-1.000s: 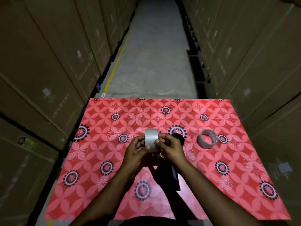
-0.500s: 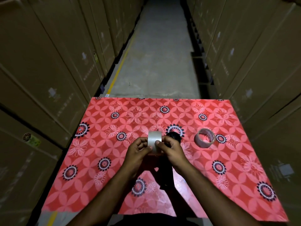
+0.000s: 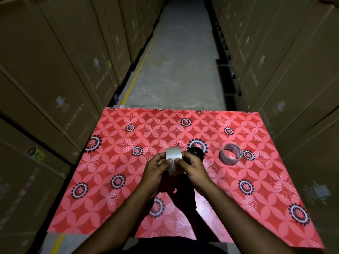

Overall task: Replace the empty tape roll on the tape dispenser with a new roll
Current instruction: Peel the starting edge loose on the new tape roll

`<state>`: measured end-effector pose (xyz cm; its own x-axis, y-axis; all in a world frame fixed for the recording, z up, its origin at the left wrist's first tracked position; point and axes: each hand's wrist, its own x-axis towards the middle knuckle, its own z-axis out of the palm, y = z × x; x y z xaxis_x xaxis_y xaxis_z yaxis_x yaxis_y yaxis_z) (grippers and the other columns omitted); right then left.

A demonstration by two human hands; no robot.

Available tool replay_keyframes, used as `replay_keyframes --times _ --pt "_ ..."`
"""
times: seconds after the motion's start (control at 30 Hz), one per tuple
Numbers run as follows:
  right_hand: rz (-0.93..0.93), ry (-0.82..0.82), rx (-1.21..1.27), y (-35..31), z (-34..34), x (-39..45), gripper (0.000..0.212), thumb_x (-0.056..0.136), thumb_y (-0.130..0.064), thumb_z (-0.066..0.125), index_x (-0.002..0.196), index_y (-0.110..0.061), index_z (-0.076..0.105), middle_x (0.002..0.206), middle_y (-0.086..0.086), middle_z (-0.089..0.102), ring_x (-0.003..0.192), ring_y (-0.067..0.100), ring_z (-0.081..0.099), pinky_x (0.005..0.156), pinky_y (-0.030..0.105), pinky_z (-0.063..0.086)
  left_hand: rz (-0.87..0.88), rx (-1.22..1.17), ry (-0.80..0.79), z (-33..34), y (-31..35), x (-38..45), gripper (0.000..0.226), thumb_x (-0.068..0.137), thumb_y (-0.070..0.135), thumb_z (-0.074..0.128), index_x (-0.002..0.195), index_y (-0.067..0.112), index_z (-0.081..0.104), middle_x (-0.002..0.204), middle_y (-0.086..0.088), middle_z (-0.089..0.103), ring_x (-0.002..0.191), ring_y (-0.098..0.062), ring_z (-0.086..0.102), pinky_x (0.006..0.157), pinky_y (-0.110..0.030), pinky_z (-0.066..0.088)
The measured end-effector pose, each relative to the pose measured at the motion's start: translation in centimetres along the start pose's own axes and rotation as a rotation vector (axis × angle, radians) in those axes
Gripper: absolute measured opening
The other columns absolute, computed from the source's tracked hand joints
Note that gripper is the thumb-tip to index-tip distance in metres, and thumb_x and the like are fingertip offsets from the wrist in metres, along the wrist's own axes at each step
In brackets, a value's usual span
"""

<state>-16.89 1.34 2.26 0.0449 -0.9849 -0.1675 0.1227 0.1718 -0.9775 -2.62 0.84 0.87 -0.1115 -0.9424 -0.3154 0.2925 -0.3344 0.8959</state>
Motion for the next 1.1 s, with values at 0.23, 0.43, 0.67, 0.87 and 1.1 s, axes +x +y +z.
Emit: replay_keyframes --times 0.23,0.43,0.67,0.87,1.1 --pt "0.017 0.047 -0.014 0.5 0.2 0.3 0.016 0.100 -0.008 0.055 0.106 -0.004 0.070 0.091 0.005 0.073 0.080 0.011 0.066 0.071 0.024 0.052 0.045 0.101 -0.070 -0.2 0.1 -0.6 0.021 0.097 -0.006 0.059 0.113 0.005 0.067 0.102 -0.012 0.075 0.090 -0.021 0.071 0.076 -0.028 0.057" --pt "0.054 0.107 -0.015 0.7 0.5 0.5 0.017 0.100 -0.019 0.058 0.095 -0.014 0.074 0.087 0.009 0.075 0.078 0.015 0.067 0.073 0.032 0.051 0.137 0.265 -0.116 -0.6 0.1 -0.8 0.020 0.094 -0.007 0.065 0.113 0.000 0.064 0.100 -0.012 0.073 0.090 -0.014 0.070 0.078 -0.023 0.055" --pt "0.070 0.091 -0.010 0.5 0.5 1.0 0.027 0.097 -0.034 0.061 0.096 -0.012 0.076 0.096 0.020 0.076 0.082 0.023 0.069 0.076 0.038 0.051 0.098 0.157 -0.051 0.3 0.0 -0.9 0.019 0.093 -0.002 0.065 0.109 0.007 0.068 0.094 -0.008 0.077 0.088 -0.019 0.071 0.077 -0.027 0.057" --pt "0.061 -0.017 -0.070 1.0 0.2 0.3 0.017 0.102 -0.023 0.056 0.105 -0.017 0.072 0.095 0.005 0.073 0.085 0.014 0.068 0.073 0.029 0.054 0.011 0.043 0.010 0.3 0.4 -0.1 0.013 0.100 0.007 0.059 0.106 0.004 0.070 0.093 -0.015 0.073 0.085 -0.029 0.067 0.080 -0.041 0.053" --pt "0.075 0.109 -0.002 1.4 0.5 0.4 0.031 0.089 -0.040 0.056 0.088 -0.012 0.071 0.077 0.009 0.065 0.071 0.023 0.058 0.067 0.036 0.045 0.127 0.225 -0.145 -0.1 0.2 -0.9 0.022 0.091 0.011 0.069 0.110 0.001 0.063 0.098 -0.016 0.074 0.089 -0.017 0.070 0.077 -0.027 0.057"
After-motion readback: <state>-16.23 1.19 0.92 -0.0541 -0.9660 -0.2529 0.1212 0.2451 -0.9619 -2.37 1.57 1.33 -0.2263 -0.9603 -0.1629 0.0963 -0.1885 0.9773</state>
